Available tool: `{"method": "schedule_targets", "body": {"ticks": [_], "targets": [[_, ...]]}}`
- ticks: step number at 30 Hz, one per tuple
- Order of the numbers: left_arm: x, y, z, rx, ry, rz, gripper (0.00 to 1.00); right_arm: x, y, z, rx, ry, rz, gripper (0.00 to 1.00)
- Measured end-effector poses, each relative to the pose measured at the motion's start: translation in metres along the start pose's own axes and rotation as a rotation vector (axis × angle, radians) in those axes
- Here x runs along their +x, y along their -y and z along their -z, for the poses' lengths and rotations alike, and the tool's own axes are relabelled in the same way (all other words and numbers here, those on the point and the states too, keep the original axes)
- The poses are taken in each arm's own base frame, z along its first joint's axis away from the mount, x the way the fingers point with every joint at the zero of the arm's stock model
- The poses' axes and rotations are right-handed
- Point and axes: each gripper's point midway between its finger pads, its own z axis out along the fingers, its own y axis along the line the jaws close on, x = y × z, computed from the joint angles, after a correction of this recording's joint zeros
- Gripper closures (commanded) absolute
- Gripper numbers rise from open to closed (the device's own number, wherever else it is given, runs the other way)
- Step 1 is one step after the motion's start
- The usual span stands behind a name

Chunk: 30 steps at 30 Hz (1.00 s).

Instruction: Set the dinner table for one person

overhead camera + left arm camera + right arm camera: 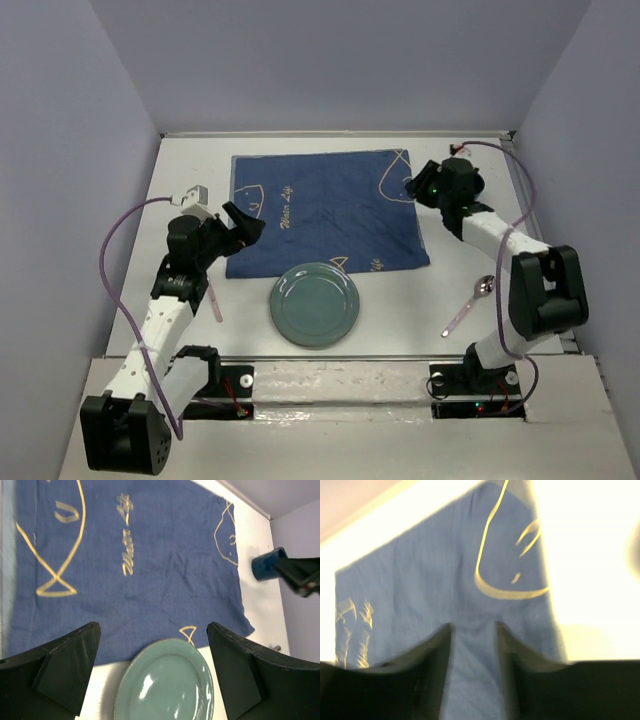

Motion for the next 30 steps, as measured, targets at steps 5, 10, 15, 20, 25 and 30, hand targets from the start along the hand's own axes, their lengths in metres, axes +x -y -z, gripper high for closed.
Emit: {"method": "schedule_targets", "body": {"ticks": [5, 10, 15, 20, 25, 30], "targets": [[-0.027, 0.019, 0.004, 0.031, 0.063, -0.073, 0.01, -0.091, 0.044, 0.053, 0.151, 0.241, -0.047, 0.3], [-0.016, 0.018, 0.006, 0.023, 0.017, -0.115, 0.01, -0.119, 0.12, 0.077, 0.403, 0.309, -0.087, 0.32], [-0.013, 0.043, 0.01, 0.075, 0.002, -0.218, 0.01, -0.094, 0.198, 0.064, 0.59, 0.192, -0.144, 0.35], [-0.008, 0.054, 0.016, 0.115, -0.002, -0.273, 0.01, -0.078, 0.218, 0.031, 0.592, 0.073, -0.147, 0.36], [-0.007, 0.056, 0.017, 0.124, -0.005, -0.292, 0.01, -0.09, 0.208, 0.02, 0.541, 0.078, -0.136, 0.41], [-0.004, 0.057, 0.017, 0.131, -0.015, -0.3, 0.01, -0.088, 0.202, 0.035, 0.532, 0.102, -0.136, 0.42]]}}
